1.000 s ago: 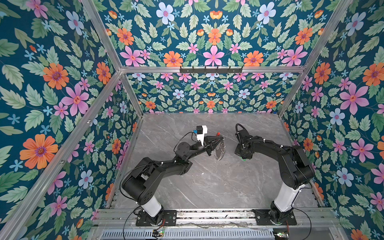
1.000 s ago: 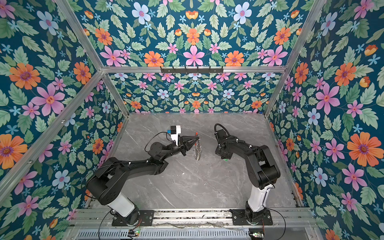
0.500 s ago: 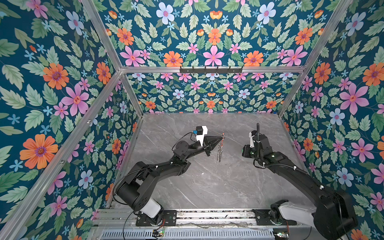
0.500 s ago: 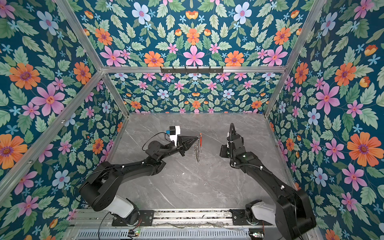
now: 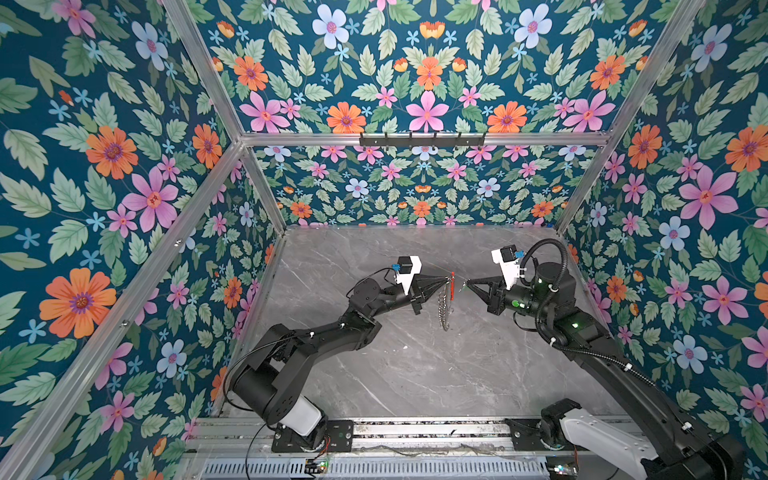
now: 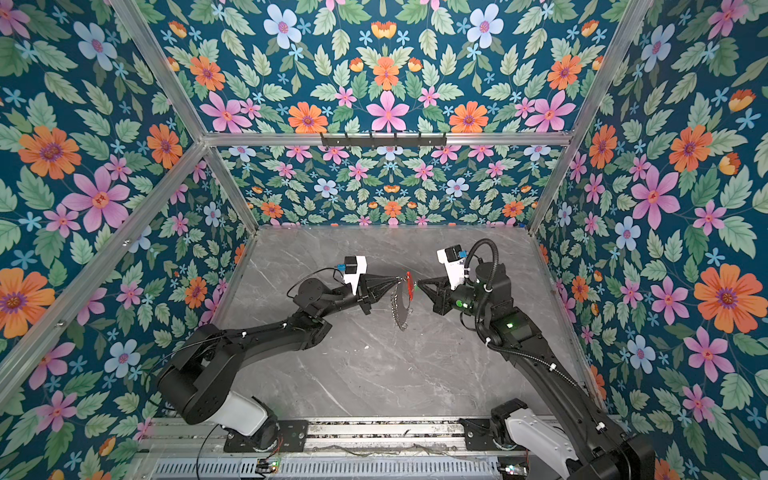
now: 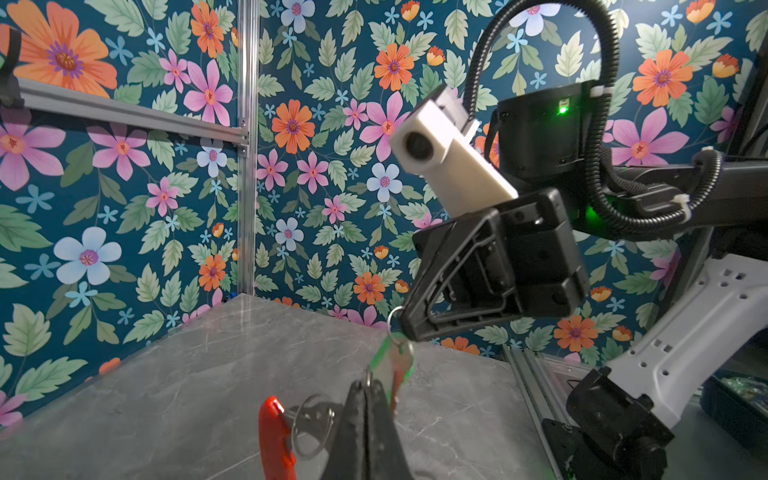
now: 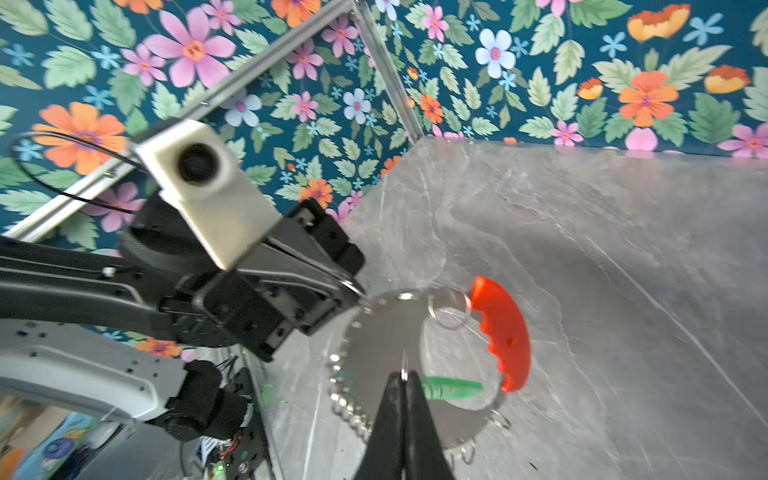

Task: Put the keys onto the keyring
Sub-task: 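Carry the green-tagged key to the split ring held by the left gripper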

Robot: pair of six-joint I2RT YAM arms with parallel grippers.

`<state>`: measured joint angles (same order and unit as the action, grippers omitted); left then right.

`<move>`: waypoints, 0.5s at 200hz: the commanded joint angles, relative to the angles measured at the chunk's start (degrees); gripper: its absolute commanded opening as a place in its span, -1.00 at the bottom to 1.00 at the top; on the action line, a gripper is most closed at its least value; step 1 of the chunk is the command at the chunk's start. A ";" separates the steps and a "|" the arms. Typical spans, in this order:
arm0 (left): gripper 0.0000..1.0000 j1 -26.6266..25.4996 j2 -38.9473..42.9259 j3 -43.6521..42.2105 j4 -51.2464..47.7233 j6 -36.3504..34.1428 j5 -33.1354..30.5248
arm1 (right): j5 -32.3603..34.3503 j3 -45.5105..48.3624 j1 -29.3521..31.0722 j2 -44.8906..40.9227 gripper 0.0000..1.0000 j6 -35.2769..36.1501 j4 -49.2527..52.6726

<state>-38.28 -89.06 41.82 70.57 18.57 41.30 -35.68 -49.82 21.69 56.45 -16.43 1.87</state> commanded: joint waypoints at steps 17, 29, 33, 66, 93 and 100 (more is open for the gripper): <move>-1.00 0.01 -1.74 1.45 6.70 6.66 -0.25 | -6.87 -2.65 0.05 1.80 -1.00 -1.85 -4.24; -1.00 0.00 -2.00 1.32 8.52 7.39 -0.33 | -7.11 -3.20 0.10 2.32 -1.00 -1.92 -4.02; -1.00 0.05 -2.01 1.09 8.97 7.46 -0.49 | -7.18 -3.36 0.06 2.43 -1.00 -1.88 -3.97; -1.00 0.05 -1.62 0.77 9.33 7.01 -0.52 | -8.09 -3.60 0.35 3.31 -1.00 -2.30 -4.08; -1.00 0.01 -2.05 1.18 9.76 8.35 0.18 | -7.36 -4.31 1.05 4.66 -1.00 -2.30 -3.81; -1.00 0.05 -2.24 1.26 10.15 8.94 0.34 | -6.81 -4.65 1.41 5.12 -1.00 -2.30 -3.53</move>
<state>-38.24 -91.07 42.59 76.64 25.58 40.86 -42.76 -53.52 22.44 60.64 -18.72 0.12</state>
